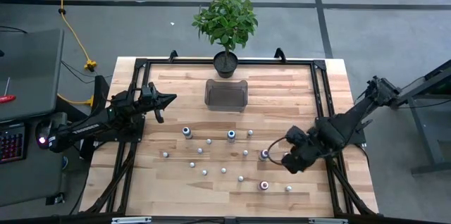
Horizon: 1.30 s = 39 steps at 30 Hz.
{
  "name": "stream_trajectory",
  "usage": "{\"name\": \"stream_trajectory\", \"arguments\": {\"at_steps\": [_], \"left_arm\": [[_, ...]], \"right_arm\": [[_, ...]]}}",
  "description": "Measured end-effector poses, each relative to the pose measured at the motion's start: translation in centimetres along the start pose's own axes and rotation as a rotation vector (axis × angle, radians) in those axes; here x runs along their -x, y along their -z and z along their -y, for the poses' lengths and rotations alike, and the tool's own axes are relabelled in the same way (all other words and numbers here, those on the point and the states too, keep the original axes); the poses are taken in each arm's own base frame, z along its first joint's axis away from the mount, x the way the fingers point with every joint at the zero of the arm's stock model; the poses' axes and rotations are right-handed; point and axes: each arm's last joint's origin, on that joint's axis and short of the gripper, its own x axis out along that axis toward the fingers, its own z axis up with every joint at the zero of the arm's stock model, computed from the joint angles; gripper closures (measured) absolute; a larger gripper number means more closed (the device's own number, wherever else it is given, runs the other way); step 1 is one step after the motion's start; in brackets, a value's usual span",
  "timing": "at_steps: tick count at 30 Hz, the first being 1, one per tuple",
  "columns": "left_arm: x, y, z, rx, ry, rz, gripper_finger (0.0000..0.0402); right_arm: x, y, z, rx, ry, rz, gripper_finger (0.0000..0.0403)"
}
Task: Pick & Place food coloring
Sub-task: Put the small green food coloring bottle into the black bin
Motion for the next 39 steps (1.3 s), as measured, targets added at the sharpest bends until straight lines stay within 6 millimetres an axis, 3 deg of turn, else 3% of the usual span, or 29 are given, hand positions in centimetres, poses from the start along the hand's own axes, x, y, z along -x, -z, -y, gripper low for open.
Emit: {"name": "stream_trajectory", "arguments": {"at_steps": [8,17,21,28,34,39], "left_arm": [[0.0,0.0,0.0,0.0,0.0,0.0,0.0401],[0.0,0.0,0.0,0.0,0.0,0.0,0.0401],[0.0,0.0,0.0,0.0,0.0,0.0,0.0401],[0.0,0.0,0.0,0.0,0.0,0.0,0.0401],[0.0,0.0,0.0,0.0,-0.001,0.0,0.0401],[0.0,0.0,0.0,0.0,0.0,0.0,0.0401]], "right_arm": [[-3.0,2.7,0.1,-0.311,0.088,-0.093,0.04],[-7.1,1.9,0.4,-0.414,0.017,-0.149,0.0393],[-8.4,1.3,1.2,-0.448,0.029,-0.139,0.0366],[-10.2,0.4,2.9,-0.499,0.097,-0.121,0.0283],[-10.6,-0.6,2.9,-0.508,0.066,-0.114,0.0227],[-10.6,-1.3,2.8,-0.501,0.04,-0.102,0.0211]]}}
